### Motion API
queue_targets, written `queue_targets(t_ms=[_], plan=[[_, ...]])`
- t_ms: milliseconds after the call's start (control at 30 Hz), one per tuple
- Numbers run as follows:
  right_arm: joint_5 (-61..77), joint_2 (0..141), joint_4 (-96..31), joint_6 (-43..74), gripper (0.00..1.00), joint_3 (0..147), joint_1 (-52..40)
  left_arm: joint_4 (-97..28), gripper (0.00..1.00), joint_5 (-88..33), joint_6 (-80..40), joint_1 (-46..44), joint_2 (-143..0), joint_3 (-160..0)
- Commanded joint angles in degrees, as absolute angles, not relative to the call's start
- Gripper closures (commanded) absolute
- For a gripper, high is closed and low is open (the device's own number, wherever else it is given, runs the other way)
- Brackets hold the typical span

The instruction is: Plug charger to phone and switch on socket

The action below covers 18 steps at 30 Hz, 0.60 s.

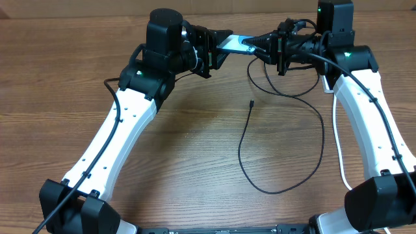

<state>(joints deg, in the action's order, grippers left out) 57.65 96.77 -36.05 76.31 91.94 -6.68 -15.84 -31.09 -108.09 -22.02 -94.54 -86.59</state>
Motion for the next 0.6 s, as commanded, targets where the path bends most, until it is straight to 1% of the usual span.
queue_targets(t_ms=[0, 100, 167, 367, 533, 567], plan=[[62.9, 96.1, -35.4, 76.5, 0.96, 94.4, -7.1, -15.8, 0.69, -32.2, -108.2, -22.1, -94.4, -86.4], [62.9, 96.1, -35.5, 76.5, 0.96, 94.4, -7.1, -15.8, 0.72, -32.2, -108.2, -22.1, -94.4, -86.4], [62.9, 96.1, -35.5, 76.5, 0.96, 94.4, -7.1, -15.8, 0.75, -32.2, -108.2, -22.1, -94.4, -86.4], [63.1, 96.1, -35.5, 76.5, 0.96, 94.4, -7.2, -15.8, 0.80, -32.2, -108.2, -22.1, -94.4, -86.4], [63.1, 96.1, -35.4, 76.5, 0.93, 94.4, -7.8, -15.8, 0.96, -32.2, -108.3, -22.1, -94.4, -86.4], [63.1, 96.1, -35.4, 76.5, 0.93, 94.4, -8.1, -15.8, 0.96, -32.2, -108.5, -22.1, -94.4, -86.4]])
